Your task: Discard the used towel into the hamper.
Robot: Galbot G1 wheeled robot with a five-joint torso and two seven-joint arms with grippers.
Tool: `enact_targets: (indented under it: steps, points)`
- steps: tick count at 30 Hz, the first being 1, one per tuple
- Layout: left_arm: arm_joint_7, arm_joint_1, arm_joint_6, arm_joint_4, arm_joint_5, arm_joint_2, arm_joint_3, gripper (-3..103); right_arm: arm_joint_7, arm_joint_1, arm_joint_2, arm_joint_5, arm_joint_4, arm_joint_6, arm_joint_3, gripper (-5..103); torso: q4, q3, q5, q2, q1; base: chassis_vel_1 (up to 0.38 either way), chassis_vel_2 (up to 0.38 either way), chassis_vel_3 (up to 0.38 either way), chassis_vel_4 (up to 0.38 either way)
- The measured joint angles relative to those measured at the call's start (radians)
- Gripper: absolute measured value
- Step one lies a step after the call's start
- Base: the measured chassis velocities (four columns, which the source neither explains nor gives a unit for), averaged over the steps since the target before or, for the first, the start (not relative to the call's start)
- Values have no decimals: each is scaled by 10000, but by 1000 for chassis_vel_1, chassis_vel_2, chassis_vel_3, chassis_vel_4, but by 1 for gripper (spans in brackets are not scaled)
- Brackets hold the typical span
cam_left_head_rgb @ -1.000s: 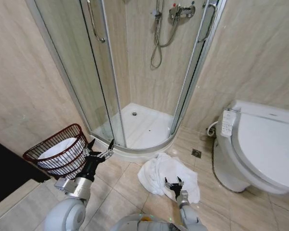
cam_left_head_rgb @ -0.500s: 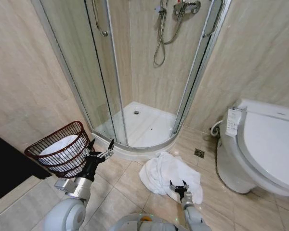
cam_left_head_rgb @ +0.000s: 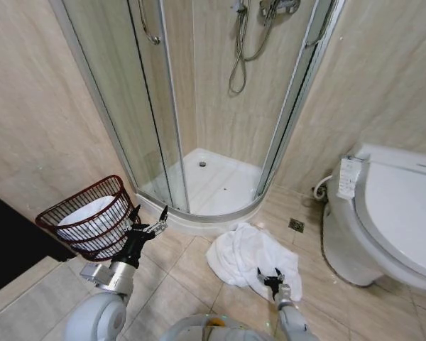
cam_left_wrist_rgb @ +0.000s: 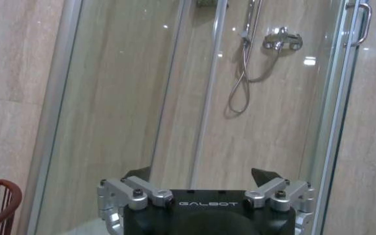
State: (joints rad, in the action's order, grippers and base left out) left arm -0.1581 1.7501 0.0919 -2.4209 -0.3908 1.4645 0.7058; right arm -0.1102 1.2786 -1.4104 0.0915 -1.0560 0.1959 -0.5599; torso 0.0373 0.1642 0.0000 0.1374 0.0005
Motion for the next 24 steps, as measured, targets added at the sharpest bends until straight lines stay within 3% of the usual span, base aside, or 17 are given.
enact_targets:
  steps: [24]
  points:
    - [0,0,0,0,0,0,0,100,-167,237,-67,452,-304,12,-49,24,1,-20,1,7,-4,0,0,0,0]
